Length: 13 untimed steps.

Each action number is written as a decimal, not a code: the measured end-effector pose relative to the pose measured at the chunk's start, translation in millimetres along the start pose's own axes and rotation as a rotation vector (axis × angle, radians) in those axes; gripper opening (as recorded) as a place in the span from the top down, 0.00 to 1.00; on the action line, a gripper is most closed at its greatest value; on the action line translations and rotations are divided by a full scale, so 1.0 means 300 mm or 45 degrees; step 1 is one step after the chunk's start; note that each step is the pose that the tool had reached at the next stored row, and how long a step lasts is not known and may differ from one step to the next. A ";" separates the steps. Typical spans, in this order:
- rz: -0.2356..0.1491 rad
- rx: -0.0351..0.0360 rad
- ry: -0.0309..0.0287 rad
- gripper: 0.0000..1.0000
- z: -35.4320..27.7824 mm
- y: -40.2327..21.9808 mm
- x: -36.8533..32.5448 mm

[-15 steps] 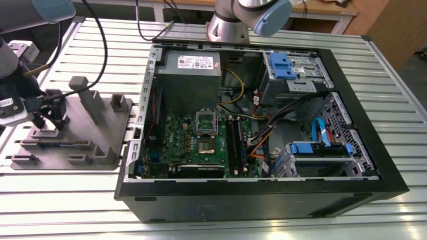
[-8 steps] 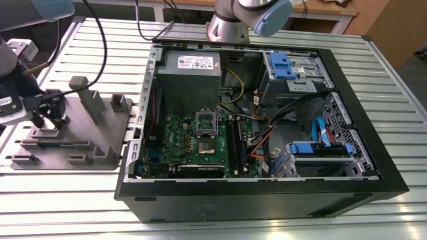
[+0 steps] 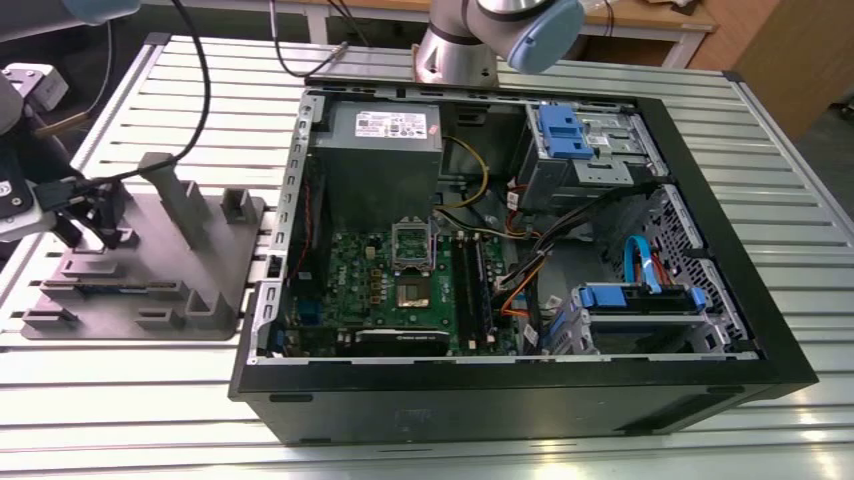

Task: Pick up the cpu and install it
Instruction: 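Pick up the cpu and move it towards the insertion slot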

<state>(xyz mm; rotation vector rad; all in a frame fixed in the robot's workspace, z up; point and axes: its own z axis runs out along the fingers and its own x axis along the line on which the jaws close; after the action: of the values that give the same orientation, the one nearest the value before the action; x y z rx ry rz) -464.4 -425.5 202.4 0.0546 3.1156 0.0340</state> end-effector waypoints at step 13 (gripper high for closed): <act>0.000 -0.0207 0.0005 0.53 -0.097 0.002 -0.003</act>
<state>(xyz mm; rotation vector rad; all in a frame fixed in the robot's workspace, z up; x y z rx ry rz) -464.3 -425.5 231.5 0.0549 3.1154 0.0594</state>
